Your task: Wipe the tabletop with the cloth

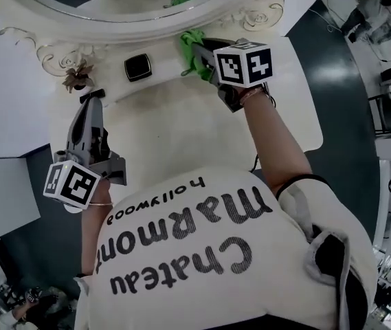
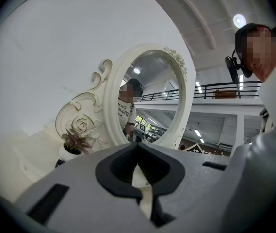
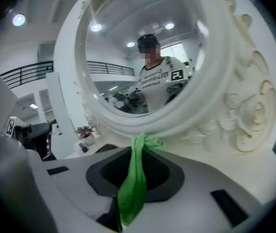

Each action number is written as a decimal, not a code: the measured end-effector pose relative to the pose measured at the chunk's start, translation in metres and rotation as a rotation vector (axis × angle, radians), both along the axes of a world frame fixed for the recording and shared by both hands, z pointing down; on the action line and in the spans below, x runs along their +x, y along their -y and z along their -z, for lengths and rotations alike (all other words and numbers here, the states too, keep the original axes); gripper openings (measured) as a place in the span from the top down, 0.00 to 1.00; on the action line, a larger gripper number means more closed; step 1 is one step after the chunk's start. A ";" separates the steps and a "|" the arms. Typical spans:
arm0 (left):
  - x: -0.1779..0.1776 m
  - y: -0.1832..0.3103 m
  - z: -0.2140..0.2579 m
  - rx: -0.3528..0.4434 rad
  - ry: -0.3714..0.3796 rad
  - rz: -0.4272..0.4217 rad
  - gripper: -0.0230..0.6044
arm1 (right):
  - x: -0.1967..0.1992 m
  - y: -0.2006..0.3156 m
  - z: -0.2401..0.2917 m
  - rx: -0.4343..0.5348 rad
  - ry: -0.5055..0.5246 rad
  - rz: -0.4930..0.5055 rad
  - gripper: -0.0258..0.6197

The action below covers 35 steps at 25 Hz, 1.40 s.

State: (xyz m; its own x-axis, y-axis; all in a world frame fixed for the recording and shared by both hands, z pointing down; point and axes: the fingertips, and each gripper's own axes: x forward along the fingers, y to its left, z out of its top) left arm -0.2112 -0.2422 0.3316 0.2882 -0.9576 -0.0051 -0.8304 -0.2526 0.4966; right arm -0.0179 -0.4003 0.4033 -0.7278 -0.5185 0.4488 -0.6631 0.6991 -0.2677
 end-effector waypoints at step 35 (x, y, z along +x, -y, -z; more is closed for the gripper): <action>-0.034 -0.035 0.007 0.013 0.014 0.093 0.95 | -0.027 -0.015 -0.056 0.042 -0.304 0.066 0.84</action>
